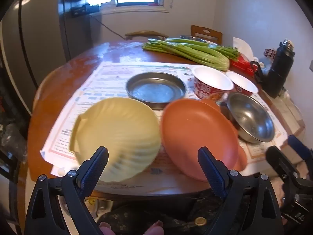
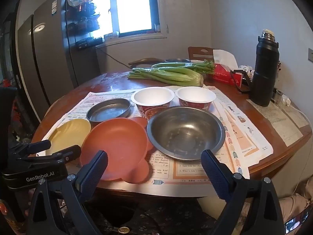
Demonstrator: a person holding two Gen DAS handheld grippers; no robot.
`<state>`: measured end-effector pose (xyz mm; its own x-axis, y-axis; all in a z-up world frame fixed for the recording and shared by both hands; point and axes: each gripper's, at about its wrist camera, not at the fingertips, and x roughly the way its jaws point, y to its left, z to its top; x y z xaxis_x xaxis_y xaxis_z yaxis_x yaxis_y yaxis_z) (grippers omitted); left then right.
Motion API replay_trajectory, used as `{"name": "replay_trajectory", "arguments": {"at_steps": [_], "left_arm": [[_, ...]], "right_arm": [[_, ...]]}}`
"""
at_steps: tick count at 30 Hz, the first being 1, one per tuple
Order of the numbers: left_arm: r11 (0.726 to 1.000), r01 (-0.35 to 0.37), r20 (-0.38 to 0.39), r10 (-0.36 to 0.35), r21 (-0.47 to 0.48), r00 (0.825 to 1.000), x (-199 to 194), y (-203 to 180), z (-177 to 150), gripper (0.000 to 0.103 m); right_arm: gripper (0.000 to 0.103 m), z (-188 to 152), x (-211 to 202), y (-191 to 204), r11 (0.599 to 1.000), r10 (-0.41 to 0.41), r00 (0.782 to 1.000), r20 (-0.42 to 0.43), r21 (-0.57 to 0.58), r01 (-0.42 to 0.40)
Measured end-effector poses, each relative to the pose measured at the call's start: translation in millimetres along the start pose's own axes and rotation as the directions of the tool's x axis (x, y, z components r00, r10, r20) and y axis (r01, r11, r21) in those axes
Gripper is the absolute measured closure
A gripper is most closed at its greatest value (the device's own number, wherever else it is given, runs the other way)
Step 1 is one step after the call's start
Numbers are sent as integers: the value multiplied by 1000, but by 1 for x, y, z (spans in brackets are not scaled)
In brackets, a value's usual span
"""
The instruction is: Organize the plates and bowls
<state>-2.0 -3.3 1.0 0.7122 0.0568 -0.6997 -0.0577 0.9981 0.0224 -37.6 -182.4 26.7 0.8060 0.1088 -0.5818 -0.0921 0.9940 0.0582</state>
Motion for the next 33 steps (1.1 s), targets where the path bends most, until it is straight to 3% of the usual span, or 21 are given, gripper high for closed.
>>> {"name": "replay_trajectory", "arguments": {"at_steps": [3,5,7,21,33], "left_arm": [[1000,4,-3,-4,-14,1000,1,-1,-4,10],[999,35,-52,-37,-29,998,8,1,0,10],[999,47,-38,-47,-20,998,5,-1,-2,10],[993,117,-72,-118,-18,990,6,0,-7,10],[992,129,-81,-130,-9,988,5,-3,-6,10]], "right_arm": [[7,-3,-7,16,999,-15,1000,-5,-29,15],[7,-2,-3,1,998,51,998,-38,47,-49],[7,-2,0,-4,996,67,996,-53,59,-64],[7,-6,7,0,997,56,996,-76,57,-52],[7,-7,8,-3,997,57,994,-90,66,-51]]}}
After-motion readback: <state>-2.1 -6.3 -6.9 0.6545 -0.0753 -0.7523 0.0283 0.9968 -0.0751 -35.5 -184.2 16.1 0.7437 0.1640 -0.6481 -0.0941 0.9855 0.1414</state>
